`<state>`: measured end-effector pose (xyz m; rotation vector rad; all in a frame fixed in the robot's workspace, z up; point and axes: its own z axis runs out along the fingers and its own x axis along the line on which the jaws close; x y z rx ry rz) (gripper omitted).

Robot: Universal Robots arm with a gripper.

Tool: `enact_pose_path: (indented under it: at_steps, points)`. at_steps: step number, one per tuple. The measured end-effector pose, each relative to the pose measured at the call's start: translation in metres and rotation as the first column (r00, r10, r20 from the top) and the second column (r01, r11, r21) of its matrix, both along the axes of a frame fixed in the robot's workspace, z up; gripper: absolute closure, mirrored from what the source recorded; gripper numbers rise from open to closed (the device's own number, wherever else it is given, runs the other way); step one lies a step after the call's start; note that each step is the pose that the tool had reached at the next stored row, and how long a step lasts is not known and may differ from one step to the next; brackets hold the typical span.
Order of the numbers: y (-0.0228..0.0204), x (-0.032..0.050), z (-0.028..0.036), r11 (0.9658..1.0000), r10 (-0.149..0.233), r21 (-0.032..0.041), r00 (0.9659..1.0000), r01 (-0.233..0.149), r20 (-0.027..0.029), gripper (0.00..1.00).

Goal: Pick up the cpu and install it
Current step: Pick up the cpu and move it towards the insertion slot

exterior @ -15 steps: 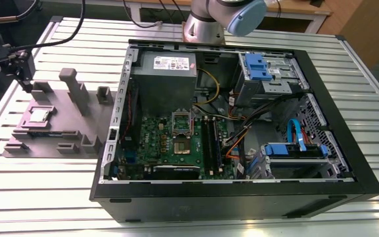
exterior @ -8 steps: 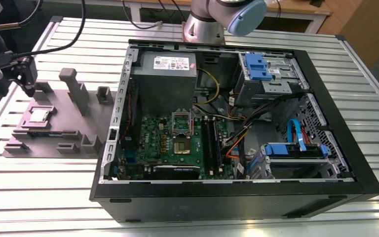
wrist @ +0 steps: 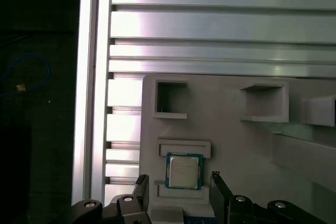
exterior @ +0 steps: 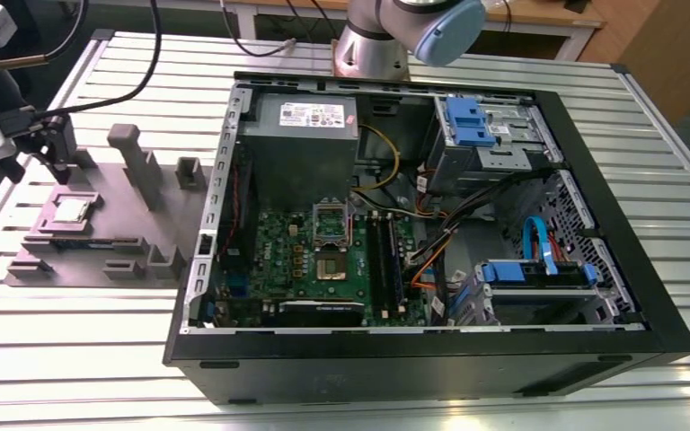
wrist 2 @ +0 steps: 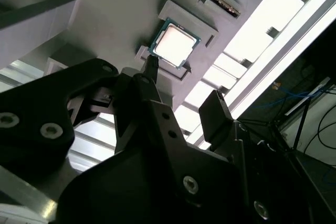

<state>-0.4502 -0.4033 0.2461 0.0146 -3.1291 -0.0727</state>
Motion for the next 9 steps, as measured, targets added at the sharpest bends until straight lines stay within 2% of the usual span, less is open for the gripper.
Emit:
enact_pose_path:
  at_steps: [9]
  points:
    - [0.0000, 0.0000, -0.0011, 1.0000, 0.000, 0.0000, 1.0000, 0.000, 0.0001, 0.42]
